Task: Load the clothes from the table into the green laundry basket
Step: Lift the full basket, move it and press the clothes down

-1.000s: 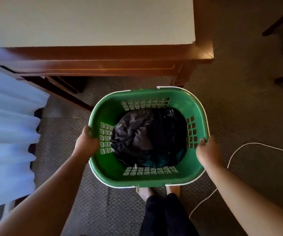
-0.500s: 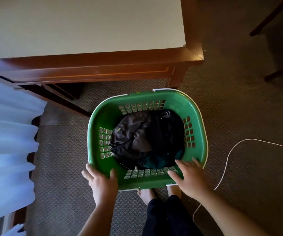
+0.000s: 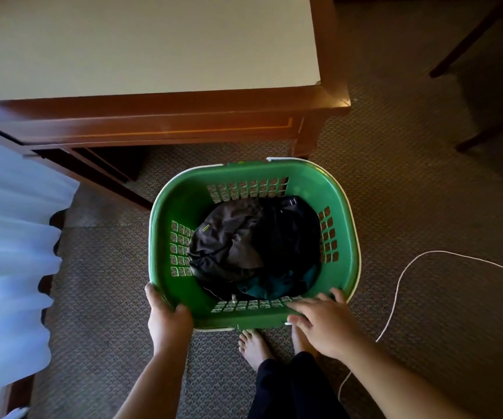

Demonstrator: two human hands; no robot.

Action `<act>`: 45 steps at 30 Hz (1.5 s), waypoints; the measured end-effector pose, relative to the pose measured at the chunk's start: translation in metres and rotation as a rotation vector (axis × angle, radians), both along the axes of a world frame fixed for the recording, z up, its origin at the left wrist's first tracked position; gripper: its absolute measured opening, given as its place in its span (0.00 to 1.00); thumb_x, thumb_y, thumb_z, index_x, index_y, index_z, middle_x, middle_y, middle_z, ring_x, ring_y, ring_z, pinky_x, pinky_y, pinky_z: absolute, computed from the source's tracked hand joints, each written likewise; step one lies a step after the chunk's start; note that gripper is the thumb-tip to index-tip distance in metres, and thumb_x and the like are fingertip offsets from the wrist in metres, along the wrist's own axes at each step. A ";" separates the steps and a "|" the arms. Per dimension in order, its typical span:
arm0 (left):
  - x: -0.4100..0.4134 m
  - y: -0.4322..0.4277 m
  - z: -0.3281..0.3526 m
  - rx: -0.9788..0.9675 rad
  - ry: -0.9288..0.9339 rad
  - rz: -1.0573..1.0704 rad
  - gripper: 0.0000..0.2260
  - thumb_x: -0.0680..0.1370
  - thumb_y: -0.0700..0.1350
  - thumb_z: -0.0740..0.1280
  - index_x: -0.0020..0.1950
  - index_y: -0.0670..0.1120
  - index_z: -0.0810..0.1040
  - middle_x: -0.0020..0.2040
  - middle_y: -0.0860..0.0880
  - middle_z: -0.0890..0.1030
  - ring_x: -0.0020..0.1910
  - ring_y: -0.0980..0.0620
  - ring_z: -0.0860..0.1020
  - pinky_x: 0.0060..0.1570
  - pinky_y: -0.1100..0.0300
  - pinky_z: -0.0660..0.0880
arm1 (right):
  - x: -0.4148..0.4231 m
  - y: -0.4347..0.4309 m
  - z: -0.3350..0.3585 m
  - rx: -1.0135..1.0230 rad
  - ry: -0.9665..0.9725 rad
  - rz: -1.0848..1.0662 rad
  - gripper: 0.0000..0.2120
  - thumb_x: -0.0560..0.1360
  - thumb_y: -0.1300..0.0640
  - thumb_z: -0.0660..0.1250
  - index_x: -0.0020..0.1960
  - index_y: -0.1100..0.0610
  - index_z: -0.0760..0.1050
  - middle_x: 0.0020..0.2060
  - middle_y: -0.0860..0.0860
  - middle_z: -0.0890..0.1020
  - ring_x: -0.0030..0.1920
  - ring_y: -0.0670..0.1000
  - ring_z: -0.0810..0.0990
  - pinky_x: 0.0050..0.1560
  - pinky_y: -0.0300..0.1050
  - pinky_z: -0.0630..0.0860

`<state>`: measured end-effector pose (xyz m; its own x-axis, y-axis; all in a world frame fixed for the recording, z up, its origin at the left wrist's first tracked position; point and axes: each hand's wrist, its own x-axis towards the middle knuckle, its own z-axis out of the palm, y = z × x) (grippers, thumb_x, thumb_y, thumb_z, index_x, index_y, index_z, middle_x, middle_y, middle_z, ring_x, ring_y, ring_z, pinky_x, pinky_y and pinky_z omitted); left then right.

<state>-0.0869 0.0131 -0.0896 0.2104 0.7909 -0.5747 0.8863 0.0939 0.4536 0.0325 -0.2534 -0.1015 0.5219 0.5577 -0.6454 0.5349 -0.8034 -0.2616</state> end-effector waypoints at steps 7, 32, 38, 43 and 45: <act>0.000 0.003 -0.008 0.078 -0.053 0.037 0.37 0.79 0.38 0.65 0.84 0.57 0.54 0.69 0.34 0.78 0.63 0.32 0.78 0.66 0.42 0.74 | -0.004 0.005 -0.003 -0.027 -0.030 0.044 0.32 0.78 0.32 0.42 0.74 0.43 0.69 0.68 0.40 0.78 0.64 0.50 0.74 0.63 0.55 0.60; 0.101 0.021 -0.185 0.024 0.369 -0.947 0.50 0.78 0.59 0.71 0.81 0.65 0.31 0.85 0.43 0.35 0.81 0.26 0.51 0.74 0.30 0.59 | 0.101 0.092 -0.141 -0.222 0.097 -0.085 0.35 0.79 0.44 0.68 0.78 0.32 0.50 0.81 0.46 0.37 0.80 0.64 0.42 0.71 0.74 0.59; 0.095 0.049 -0.215 -0.086 0.350 -0.971 0.55 0.72 0.64 0.75 0.81 0.66 0.34 0.84 0.42 0.35 0.73 0.28 0.70 0.62 0.38 0.77 | 0.113 0.084 -0.161 -0.208 0.220 -0.069 0.34 0.77 0.41 0.69 0.74 0.30 0.52 0.81 0.45 0.39 0.81 0.63 0.41 0.72 0.74 0.57; 0.112 0.052 -0.183 -0.081 0.512 -0.999 0.61 0.69 0.61 0.79 0.83 0.58 0.34 0.84 0.36 0.43 0.72 0.30 0.73 0.62 0.40 0.78 | 0.098 0.093 -0.133 -0.232 0.178 -0.076 0.46 0.72 0.43 0.75 0.77 0.31 0.45 0.79 0.46 0.30 0.79 0.66 0.36 0.69 0.80 0.56; 0.106 0.043 -0.176 -0.112 0.555 -0.960 0.61 0.71 0.54 0.80 0.84 0.50 0.33 0.82 0.31 0.54 0.72 0.30 0.72 0.62 0.41 0.79 | 0.072 0.088 -0.127 -0.275 0.166 -0.059 0.53 0.72 0.43 0.75 0.78 0.32 0.37 0.76 0.48 0.23 0.78 0.68 0.31 0.69 0.80 0.57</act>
<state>0.0195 0.0561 -0.2653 0.3982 0.3753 -0.8370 0.6900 -0.7238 0.0037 0.1044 -0.1651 -0.2283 0.4235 0.3226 -0.8465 0.4539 -0.8842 -0.1100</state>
